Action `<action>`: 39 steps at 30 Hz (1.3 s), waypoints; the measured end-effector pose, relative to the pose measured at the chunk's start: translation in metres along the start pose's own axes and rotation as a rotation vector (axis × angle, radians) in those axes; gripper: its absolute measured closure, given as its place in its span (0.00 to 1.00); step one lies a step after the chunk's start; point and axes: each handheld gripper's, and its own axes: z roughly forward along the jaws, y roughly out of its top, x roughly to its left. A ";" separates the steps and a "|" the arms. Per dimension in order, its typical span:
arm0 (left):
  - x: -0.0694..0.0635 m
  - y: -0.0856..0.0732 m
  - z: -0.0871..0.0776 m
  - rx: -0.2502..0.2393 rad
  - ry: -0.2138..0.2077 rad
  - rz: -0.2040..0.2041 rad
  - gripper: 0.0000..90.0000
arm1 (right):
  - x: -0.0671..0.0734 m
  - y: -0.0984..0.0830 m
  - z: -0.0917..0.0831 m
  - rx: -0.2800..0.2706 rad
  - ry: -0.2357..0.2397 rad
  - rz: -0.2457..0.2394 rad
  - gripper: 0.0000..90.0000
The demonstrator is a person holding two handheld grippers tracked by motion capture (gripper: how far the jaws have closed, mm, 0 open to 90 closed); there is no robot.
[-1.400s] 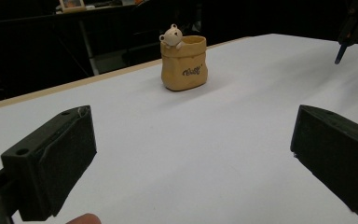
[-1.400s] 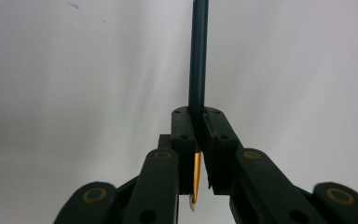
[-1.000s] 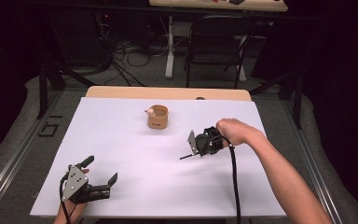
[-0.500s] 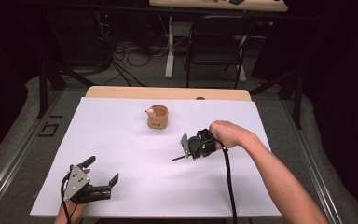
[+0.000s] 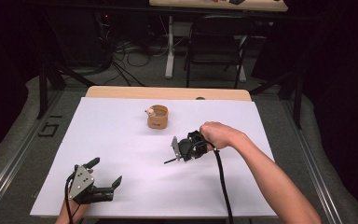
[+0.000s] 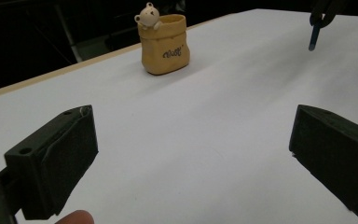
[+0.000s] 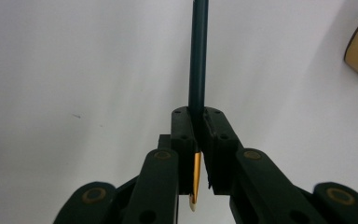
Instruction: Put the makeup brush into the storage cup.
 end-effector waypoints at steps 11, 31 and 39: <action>-0.017 0.014 0.011 0.114 -0.069 0.100 0.07 | -0.002 0.013 -0.001 -0.026 -0.019 -0.023 0.93; -0.034 0.034 0.053 0.309 -0.219 0.173 0.00 | -0.003 0.028 0.004 -0.018 -0.020 -0.047 0.93; -0.039 0.041 0.068 0.344 -0.258 0.202 0.00 | -0.002 0.037 0.005 -0.025 -0.018 -0.066 0.93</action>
